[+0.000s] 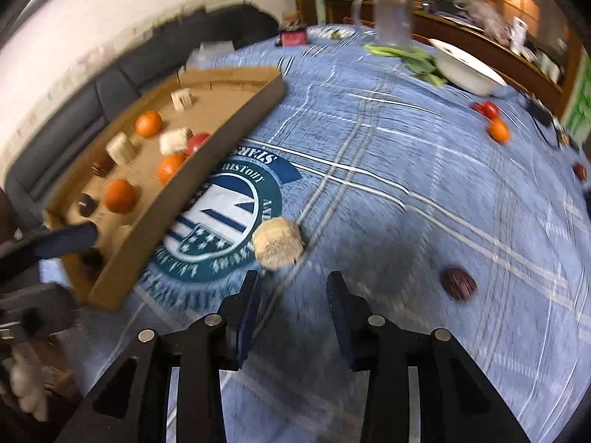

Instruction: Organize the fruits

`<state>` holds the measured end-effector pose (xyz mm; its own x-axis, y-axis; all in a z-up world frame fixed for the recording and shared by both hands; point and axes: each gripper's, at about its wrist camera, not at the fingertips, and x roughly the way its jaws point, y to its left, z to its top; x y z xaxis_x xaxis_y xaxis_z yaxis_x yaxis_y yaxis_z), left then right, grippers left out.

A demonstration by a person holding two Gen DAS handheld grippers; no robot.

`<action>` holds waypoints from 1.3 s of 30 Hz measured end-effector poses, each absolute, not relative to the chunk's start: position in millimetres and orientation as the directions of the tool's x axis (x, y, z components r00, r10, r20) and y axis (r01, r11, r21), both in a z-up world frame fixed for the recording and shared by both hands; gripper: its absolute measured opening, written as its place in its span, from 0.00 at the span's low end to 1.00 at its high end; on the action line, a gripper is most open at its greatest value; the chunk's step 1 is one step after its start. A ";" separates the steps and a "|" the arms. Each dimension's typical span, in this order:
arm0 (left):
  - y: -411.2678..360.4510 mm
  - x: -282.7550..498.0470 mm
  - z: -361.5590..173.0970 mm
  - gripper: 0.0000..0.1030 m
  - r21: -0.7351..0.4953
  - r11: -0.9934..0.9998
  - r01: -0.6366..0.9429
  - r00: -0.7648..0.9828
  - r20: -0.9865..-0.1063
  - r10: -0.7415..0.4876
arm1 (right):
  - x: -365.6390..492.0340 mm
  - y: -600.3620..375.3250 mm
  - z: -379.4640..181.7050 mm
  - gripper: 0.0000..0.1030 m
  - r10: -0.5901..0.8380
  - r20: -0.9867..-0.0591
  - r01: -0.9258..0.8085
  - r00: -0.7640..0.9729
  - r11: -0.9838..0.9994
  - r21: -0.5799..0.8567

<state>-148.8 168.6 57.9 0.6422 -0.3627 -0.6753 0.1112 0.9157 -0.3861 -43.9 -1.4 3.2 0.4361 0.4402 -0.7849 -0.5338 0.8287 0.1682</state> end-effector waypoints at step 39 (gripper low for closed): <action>116.6 -73.4 27.9 0.16 -0.224 0.962 0.158 0.571 -0.774 -0.274 | -15.2 -70.5 -2.6 0.18 0.306 -0.742 -0.306 0.597 0.941 0.142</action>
<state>-73.4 116.6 27.9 0.5710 -0.2738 -0.7739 0.1579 0.9618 -0.2237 -15.2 -70.5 -2.6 0.5965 0.3065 -0.7418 -0.3065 0.9412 0.1424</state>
